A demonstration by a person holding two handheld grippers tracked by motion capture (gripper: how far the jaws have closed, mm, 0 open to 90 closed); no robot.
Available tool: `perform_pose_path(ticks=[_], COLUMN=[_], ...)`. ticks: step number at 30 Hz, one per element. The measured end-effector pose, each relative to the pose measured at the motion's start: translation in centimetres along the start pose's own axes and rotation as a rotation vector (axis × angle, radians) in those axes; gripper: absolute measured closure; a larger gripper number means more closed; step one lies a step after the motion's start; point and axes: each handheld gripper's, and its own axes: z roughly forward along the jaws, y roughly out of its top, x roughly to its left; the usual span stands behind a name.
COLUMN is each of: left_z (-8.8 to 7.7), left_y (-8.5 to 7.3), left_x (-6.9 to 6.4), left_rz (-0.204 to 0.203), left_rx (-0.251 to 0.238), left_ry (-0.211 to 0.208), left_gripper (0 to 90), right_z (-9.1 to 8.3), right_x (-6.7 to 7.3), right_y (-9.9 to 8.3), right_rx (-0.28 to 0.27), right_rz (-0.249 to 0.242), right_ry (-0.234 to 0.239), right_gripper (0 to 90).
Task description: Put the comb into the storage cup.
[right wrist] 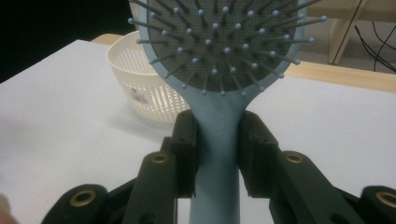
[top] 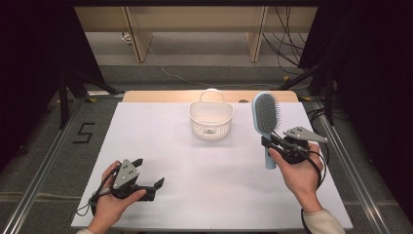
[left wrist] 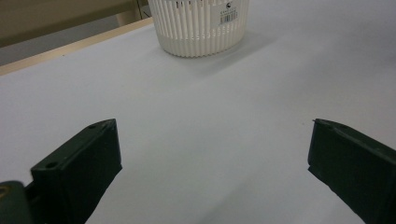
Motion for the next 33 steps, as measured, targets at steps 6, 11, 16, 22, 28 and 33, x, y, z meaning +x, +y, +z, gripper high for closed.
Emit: perform_pose_path(ticks=[6, 11, 16, 22, 28, 33], left_z=[0.0, 0.0, 0.0, 0.0, 0.0, 0.0], left_y=[0.0, 0.0, 0.0, 0.0, 0.0, 0.0], left_x=[0.0, 0.0, 0.0, 0.0, 0.1, 0.0], left_rz=[-0.004, -0.002, -0.002, -0.002, -0.002, -0.003], left_rx=[0.0, -0.001, -0.001, -0.001, -0.001, 0.0], left_ry=[0.0, 0.002, 0.002, 0.002, 0.002, 0.0], left_gripper=[2.1, 2.1, 2.1, 2.1, 2.1, 2.1], right_z=[0.2, 0.3, 0.4, 0.6, 0.9, 1.1], right_x=[0.0, 0.0, 0.0, 0.0, 0.0, -0.1], right_y=[0.1, 0.2, 0.4, 0.5, 0.7, 0.8], right_rx=[-0.005, -0.009, -0.011, -0.011, -0.014, -0.019], right_rz=[0.001, -0.001, -0.002, 0.0, 0.001, -0.001], right_ry=[-0.001, -0.001, 0.0, -0.002, -0.002, -0.002], right_gripper=[70.5, 70.5, 70.5, 70.5, 70.5, 70.5])
